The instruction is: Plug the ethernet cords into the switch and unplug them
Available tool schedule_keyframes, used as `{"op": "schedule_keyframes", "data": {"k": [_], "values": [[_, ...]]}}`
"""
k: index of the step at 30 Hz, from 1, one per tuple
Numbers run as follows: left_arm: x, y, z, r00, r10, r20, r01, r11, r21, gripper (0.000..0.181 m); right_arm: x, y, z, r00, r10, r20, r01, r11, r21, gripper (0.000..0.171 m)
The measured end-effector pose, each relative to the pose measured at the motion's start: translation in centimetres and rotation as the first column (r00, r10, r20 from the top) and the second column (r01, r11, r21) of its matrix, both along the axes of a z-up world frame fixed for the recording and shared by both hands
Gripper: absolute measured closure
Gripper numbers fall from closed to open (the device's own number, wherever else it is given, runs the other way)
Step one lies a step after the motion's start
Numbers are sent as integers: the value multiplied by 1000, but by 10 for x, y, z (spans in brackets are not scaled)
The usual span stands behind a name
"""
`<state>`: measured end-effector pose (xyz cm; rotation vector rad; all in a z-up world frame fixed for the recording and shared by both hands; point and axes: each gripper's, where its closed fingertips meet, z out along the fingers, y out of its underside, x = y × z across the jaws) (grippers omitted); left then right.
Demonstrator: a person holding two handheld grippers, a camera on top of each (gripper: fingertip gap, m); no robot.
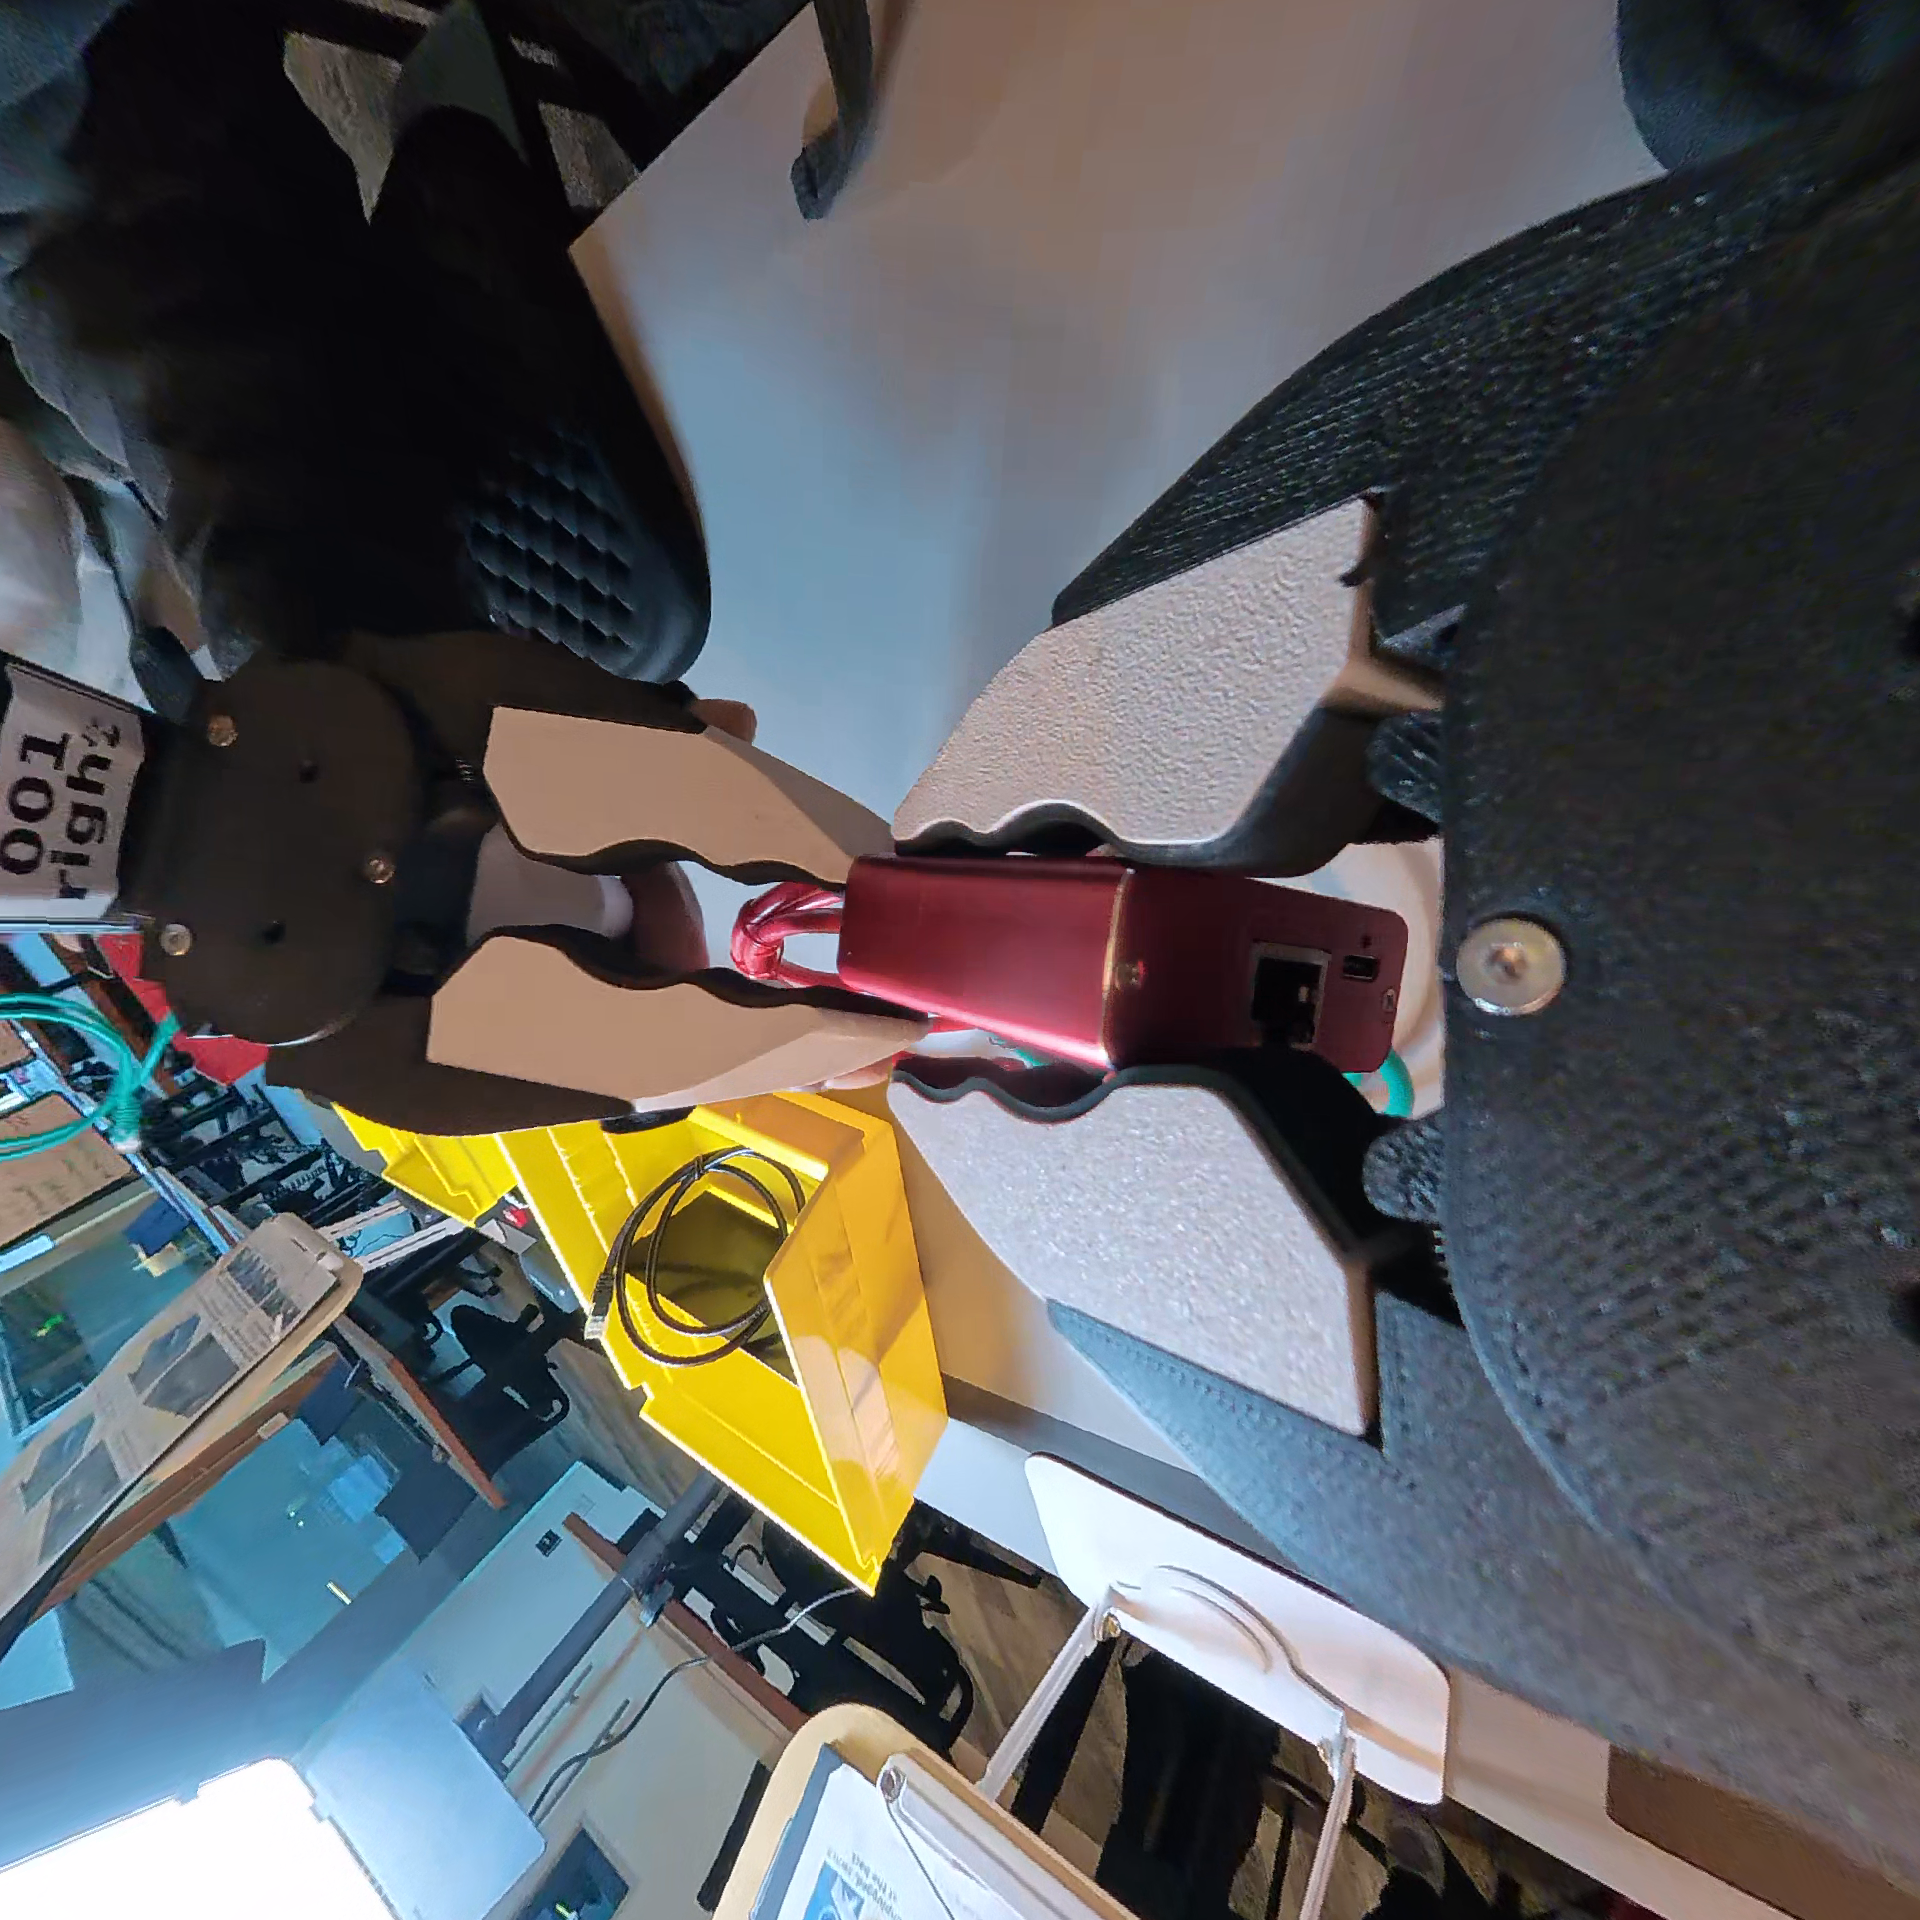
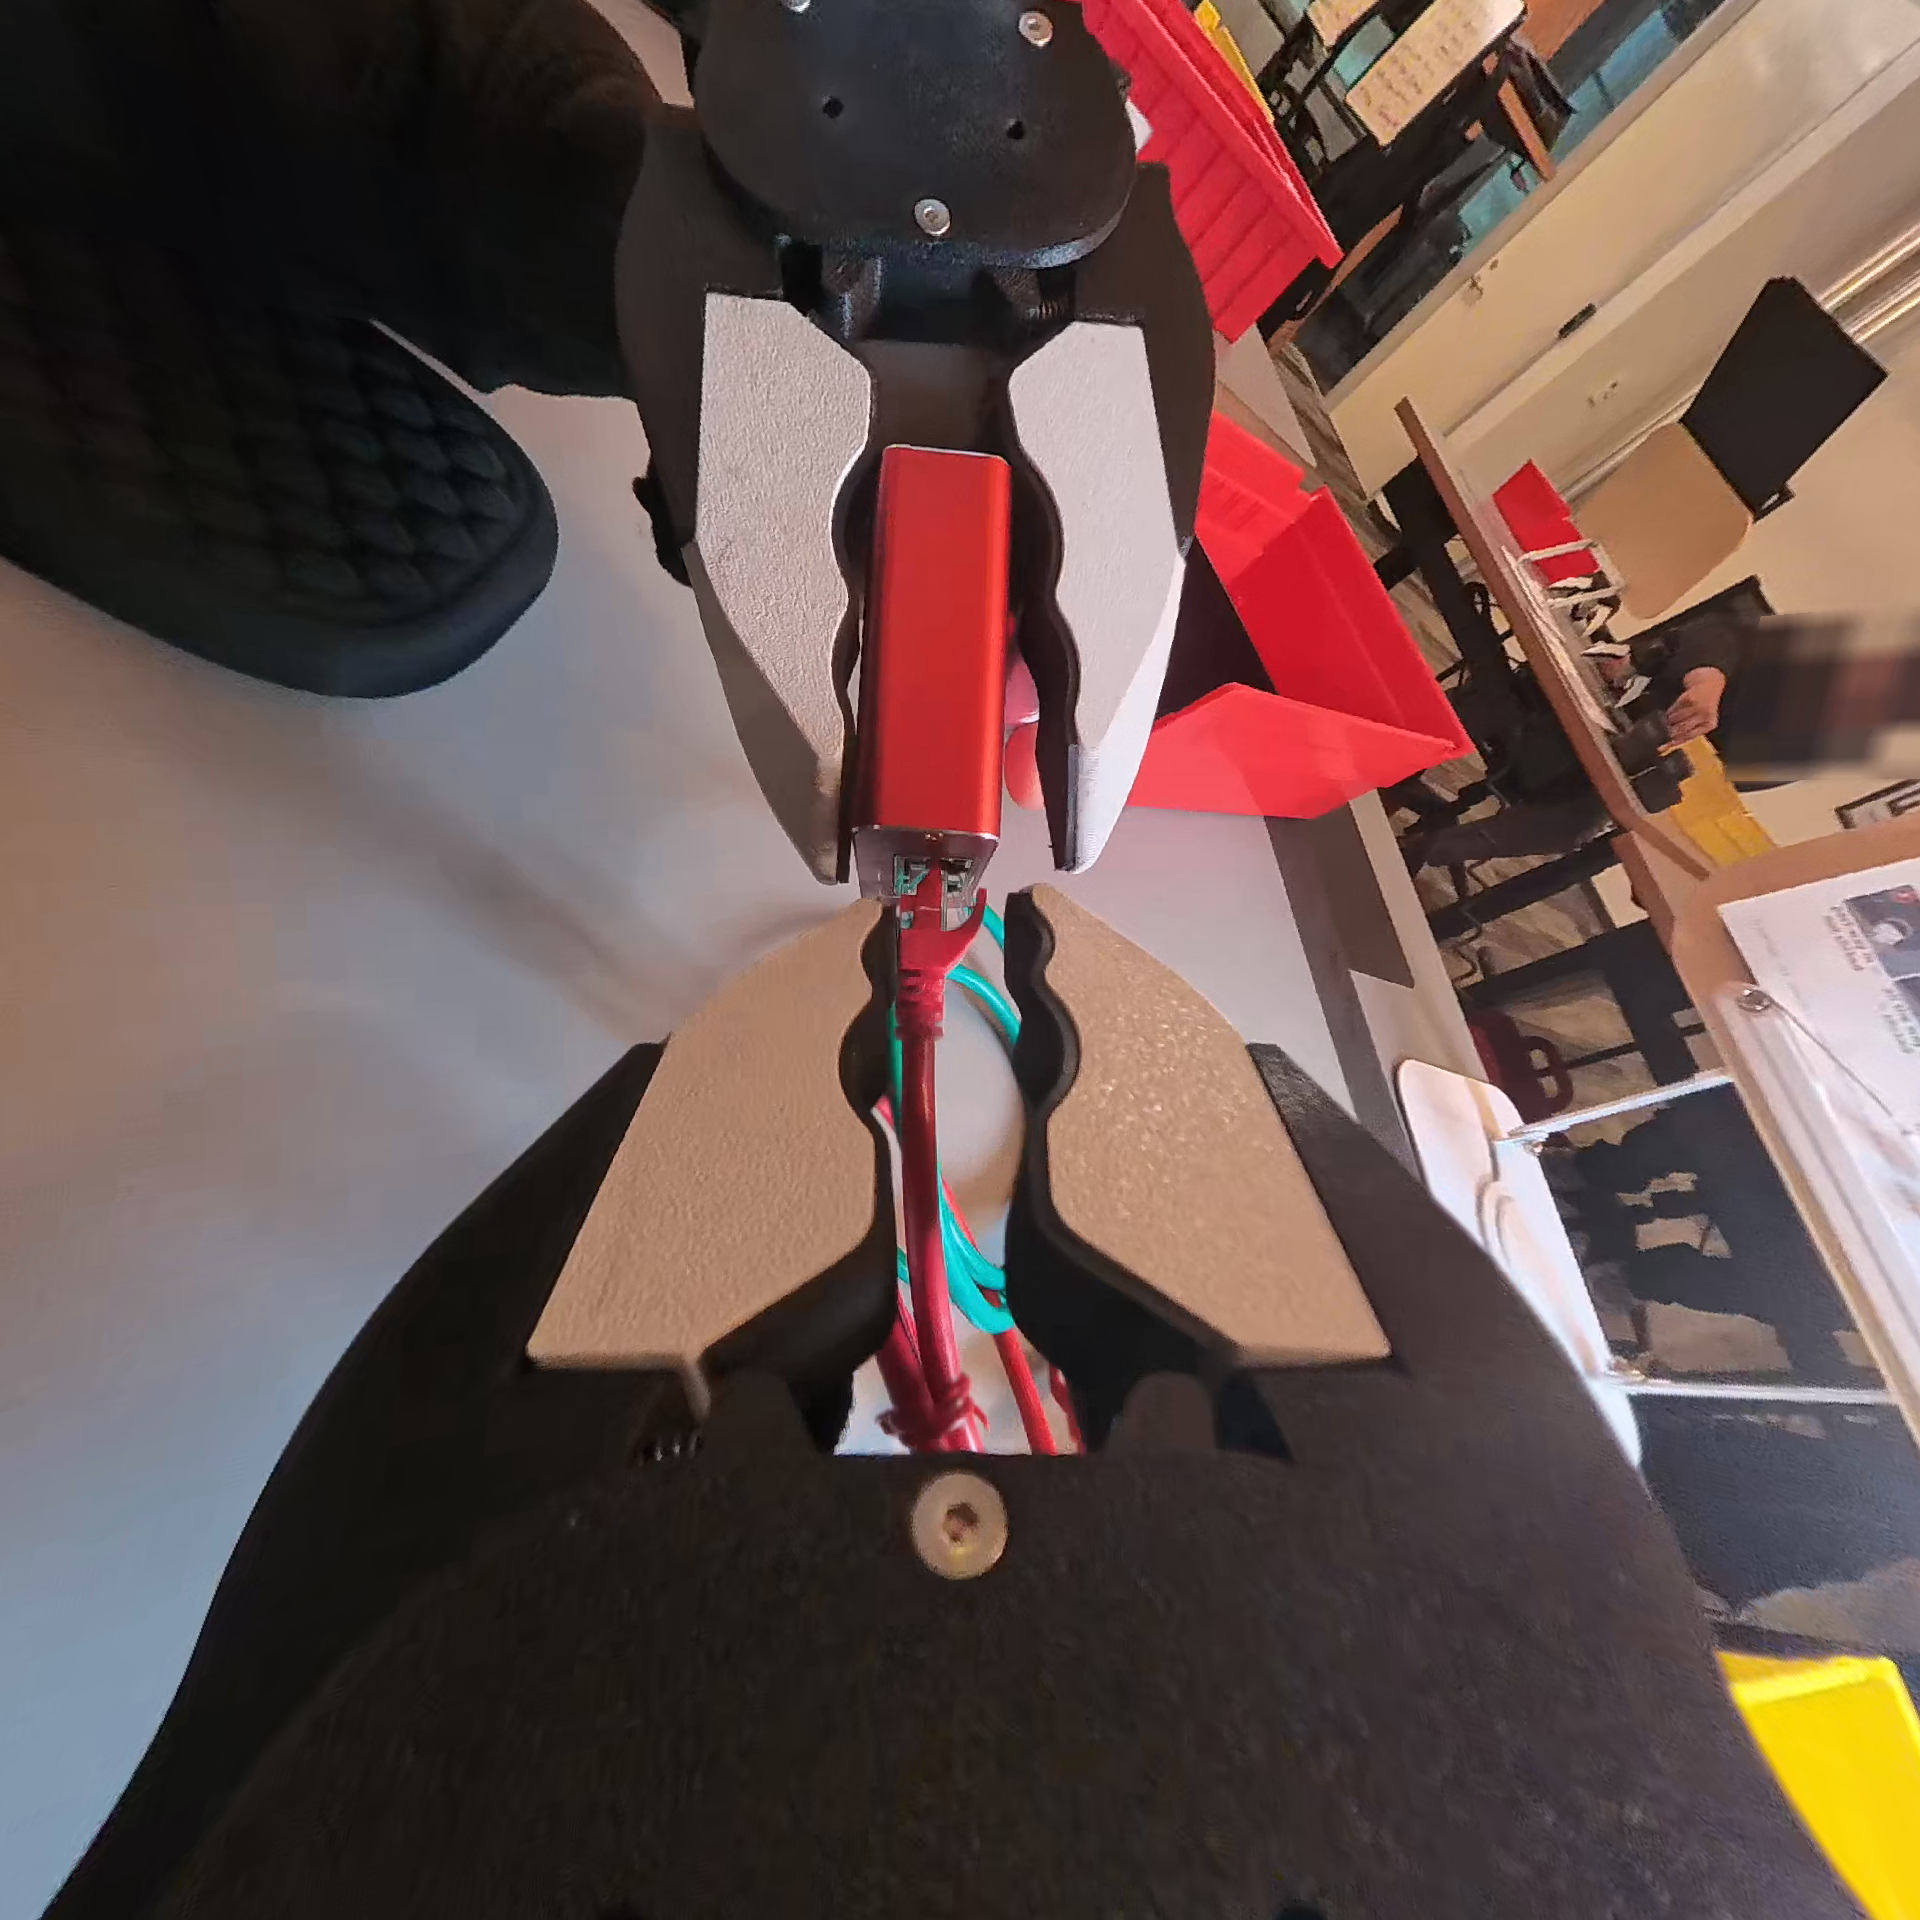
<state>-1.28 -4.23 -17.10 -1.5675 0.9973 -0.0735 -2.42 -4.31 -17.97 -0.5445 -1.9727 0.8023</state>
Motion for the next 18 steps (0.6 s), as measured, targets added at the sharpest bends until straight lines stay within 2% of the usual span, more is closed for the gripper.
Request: {"op": "schedule_keyframes", "data": {"k": [4,6,8,10,14,18], "values": [[0,0,-2,1000,-6,8,6,1000,-2,144,-1,-1,-4,1000,-3,27,4,1000,-19,157],[-8,5,-11,999,40,-17,-41,998,-55,144,-1,5,-4,997,-50,61,49,999,15,157],[-18,10,-18,989,120,-89,-126,990,-62,149,-2,21,-2,983,-159,90,148,982,116,158],[-21,11,-14,977,171,-130,-180,982,-54,149,2,37,-4,957,-268,111,228,932,283,157],[-26,21,-26,903,264,-338,-283,959,-7,145,2,30,-7,942,-313,118,249,892,377,157],[-27,24,-43,848,277,-452,-291,956,40,153,2,28,-17,945,-313,92,243,864,441,157]]}}
